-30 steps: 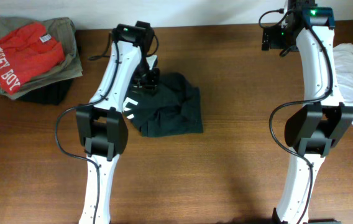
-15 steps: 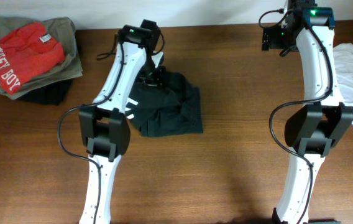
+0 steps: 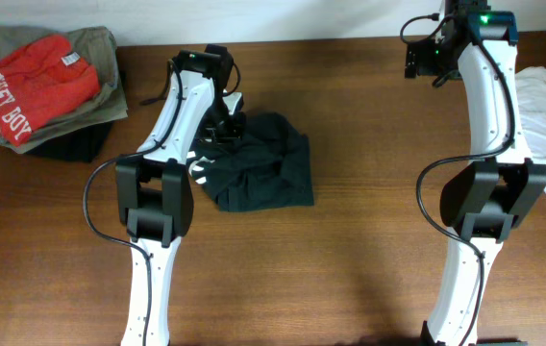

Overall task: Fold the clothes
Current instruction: 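Tuck and adjust the folded bundle with the left gripper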

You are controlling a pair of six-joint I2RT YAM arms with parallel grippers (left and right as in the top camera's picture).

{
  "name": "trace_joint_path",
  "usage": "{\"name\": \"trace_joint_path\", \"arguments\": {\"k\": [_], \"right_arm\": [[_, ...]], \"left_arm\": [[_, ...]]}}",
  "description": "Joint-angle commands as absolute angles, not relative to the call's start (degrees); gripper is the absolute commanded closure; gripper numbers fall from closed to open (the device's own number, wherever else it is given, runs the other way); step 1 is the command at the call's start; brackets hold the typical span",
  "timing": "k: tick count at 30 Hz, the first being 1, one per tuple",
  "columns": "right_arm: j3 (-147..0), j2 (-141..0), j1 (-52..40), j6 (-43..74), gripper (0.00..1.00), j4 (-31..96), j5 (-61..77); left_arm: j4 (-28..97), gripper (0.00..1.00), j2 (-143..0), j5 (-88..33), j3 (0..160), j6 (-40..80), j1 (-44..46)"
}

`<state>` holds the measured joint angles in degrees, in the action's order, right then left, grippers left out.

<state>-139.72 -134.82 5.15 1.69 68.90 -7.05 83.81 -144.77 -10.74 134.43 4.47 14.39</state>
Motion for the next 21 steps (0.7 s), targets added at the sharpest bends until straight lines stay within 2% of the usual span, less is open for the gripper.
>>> {"name": "trace_joint_path", "arguments": {"k": [1,11,20,21], "right_arm": [[-140.8,-133.5,4.9,1.9,0.01,68.9,-7.6],[-140.8,-133.5,4.9,1.9,0.01,68.9,-7.6],[-140.8,-133.5,4.9,1.9,0.01,68.9,-7.6],[-140.8,-133.5,4.9,1.9,0.01,68.9,-7.6]], "left_arm": [[85.7,1.00,-141.7,-11.6,137.4,4.3,14.6],[96.7,0.99,-138.5,-14.4,137.6,4.3,18.5],[96.7,0.99,-135.8,-15.3,137.6,4.7,27.5],[96.7,0.96,-135.2,-15.3,137.5,4.7,27.9]]}}
